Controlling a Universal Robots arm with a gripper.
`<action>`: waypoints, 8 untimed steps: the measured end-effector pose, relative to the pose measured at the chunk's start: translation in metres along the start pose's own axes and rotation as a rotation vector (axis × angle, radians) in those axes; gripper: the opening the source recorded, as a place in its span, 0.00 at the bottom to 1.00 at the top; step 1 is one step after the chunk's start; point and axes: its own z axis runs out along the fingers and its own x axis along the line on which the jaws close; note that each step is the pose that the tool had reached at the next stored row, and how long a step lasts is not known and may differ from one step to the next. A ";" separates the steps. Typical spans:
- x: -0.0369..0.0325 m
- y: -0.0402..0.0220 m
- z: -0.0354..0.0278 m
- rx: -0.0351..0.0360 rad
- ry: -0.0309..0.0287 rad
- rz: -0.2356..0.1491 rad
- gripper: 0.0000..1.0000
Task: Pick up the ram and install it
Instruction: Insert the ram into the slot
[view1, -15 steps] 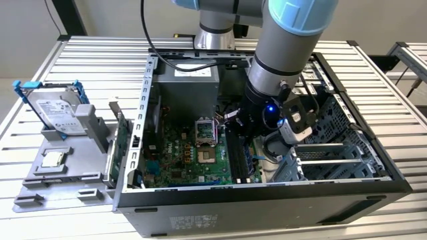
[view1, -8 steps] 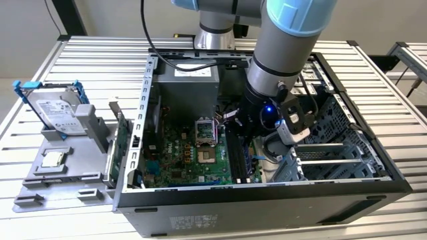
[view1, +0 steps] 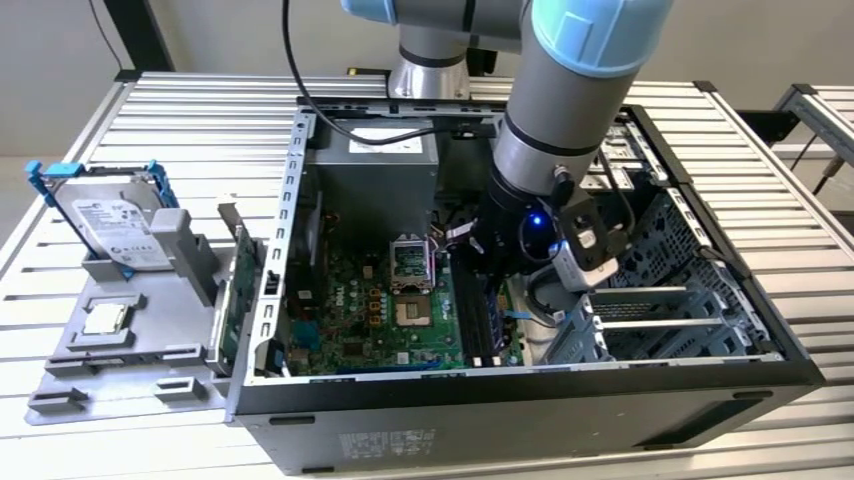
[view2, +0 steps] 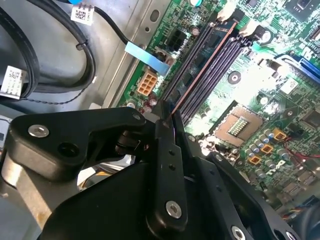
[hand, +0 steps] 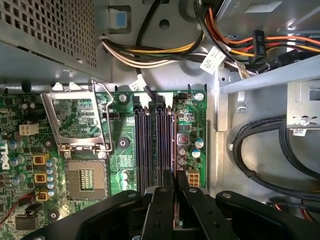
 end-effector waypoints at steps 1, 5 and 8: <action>0.0000 0.0000 0.0003 0.0001 0.0000 0.000 0.00; 0.0000 0.0000 0.0008 0.0001 -0.0001 0.000 0.00; 0.0000 0.0000 0.0008 0.0003 -0.0001 -0.004 0.00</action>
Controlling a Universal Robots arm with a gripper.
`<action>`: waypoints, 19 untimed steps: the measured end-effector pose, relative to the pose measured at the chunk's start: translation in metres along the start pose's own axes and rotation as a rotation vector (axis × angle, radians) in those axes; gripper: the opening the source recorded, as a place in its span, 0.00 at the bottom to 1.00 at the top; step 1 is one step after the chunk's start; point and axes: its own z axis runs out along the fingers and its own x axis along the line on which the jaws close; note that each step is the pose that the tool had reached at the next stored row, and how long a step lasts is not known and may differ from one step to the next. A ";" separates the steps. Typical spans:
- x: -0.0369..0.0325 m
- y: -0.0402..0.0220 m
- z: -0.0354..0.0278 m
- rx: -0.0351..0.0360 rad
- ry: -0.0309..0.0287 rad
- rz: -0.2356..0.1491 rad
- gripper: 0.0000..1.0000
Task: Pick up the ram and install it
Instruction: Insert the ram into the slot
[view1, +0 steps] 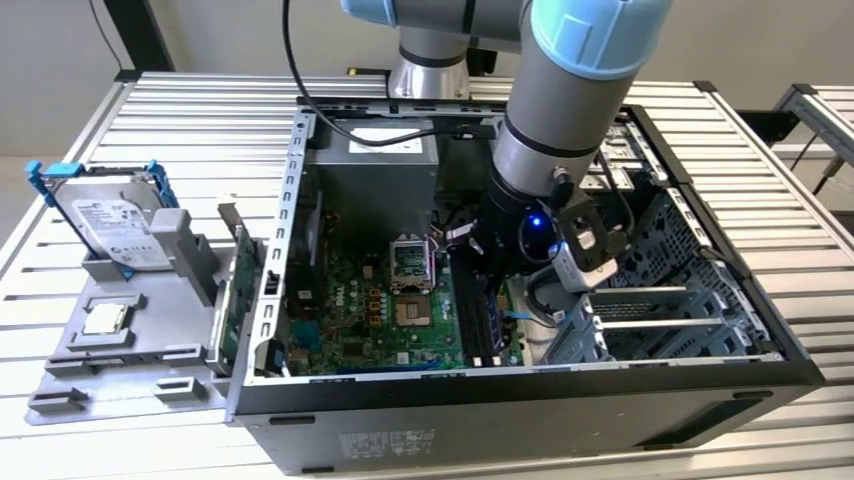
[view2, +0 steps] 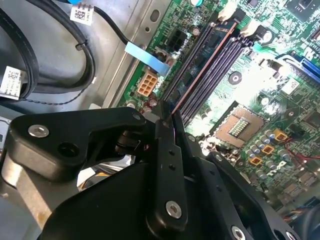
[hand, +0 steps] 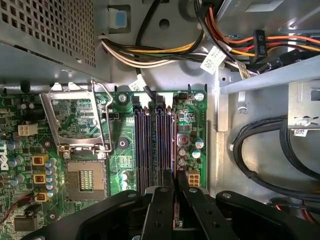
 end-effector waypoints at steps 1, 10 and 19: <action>0.0000 0.0000 0.0000 0.0001 0.0000 -0.004 0.00; 0.0006 0.0000 0.0009 0.0009 0.0003 -0.041 0.00; 0.0005 0.0002 0.0080 0.0014 0.0009 -0.050 0.00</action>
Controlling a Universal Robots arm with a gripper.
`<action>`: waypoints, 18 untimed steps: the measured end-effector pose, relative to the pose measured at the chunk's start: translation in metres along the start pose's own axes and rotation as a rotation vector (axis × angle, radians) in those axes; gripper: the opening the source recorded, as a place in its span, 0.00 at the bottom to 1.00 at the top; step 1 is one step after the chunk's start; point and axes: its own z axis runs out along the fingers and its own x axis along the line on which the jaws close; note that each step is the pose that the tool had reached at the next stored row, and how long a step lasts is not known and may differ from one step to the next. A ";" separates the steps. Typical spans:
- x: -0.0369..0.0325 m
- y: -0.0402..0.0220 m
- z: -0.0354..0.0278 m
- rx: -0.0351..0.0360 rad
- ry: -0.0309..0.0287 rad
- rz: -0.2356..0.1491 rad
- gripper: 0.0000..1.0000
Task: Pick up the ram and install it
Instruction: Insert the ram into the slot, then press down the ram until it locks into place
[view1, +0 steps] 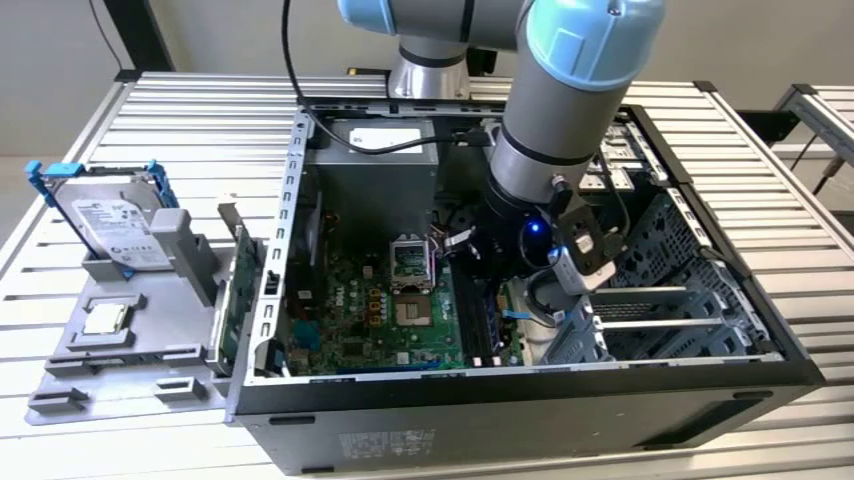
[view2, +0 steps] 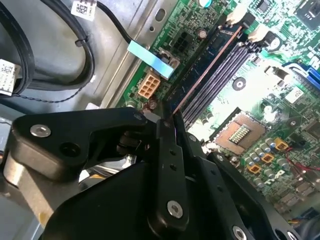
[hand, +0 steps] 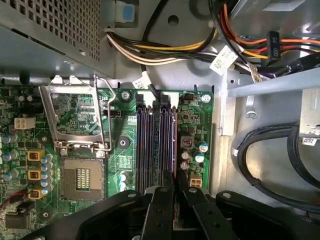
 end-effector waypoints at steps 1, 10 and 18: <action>0.0000 0.0000 0.0000 0.0001 0.0000 0.000 0.00; -0.0002 -0.0003 -0.0028 -0.0036 0.0012 0.000 1.00; 0.0010 -0.0002 -0.0392 -0.0033 0.0015 0.001 1.00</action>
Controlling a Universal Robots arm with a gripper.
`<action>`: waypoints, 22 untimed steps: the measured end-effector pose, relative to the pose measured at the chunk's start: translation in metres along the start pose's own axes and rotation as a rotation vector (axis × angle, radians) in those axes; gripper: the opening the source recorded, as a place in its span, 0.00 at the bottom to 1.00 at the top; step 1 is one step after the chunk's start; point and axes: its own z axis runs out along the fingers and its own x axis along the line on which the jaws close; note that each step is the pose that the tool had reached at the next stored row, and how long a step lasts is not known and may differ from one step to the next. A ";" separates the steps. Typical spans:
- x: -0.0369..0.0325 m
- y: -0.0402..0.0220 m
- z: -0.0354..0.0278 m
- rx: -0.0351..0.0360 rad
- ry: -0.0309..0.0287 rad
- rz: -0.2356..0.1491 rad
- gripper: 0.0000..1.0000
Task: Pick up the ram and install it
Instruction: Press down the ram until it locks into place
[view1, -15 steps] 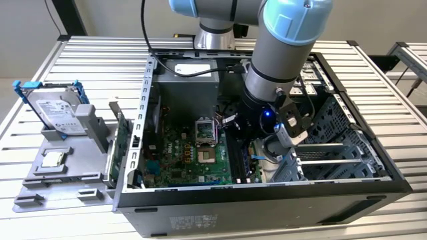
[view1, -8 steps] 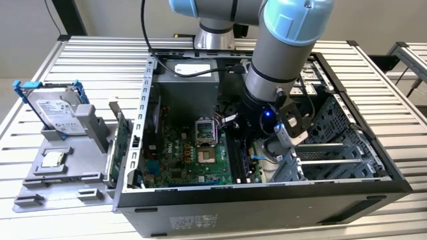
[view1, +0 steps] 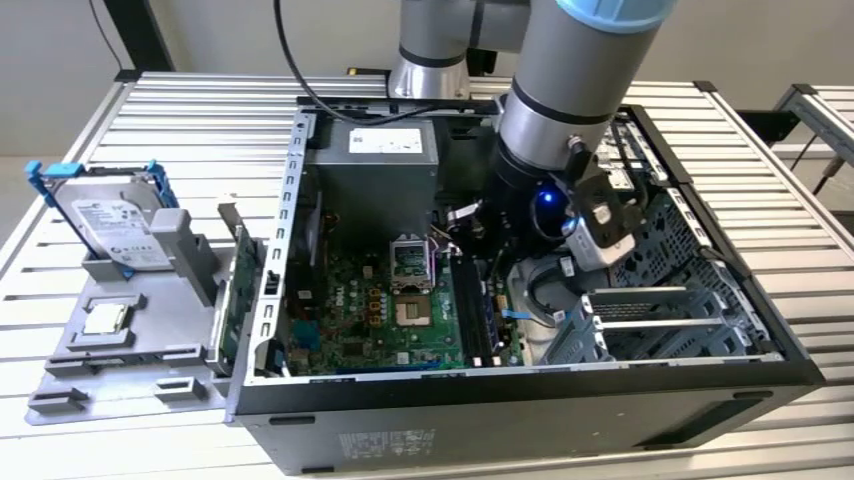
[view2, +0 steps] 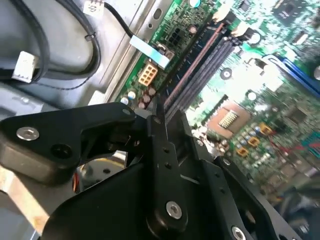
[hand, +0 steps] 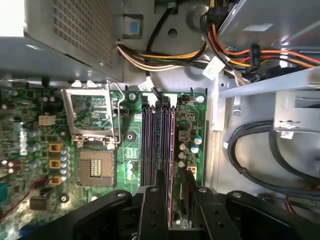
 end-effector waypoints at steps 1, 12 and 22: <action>0.0001 0.0000 -0.0039 0.0000 0.0000 0.000 1.00; 0.0002 0.0000 -0.0063 0.0000 -0.0004 -0.004 0.00; 0.0002 0.0000 -0.0063 0.0002 -0.0008 -0.008 0.00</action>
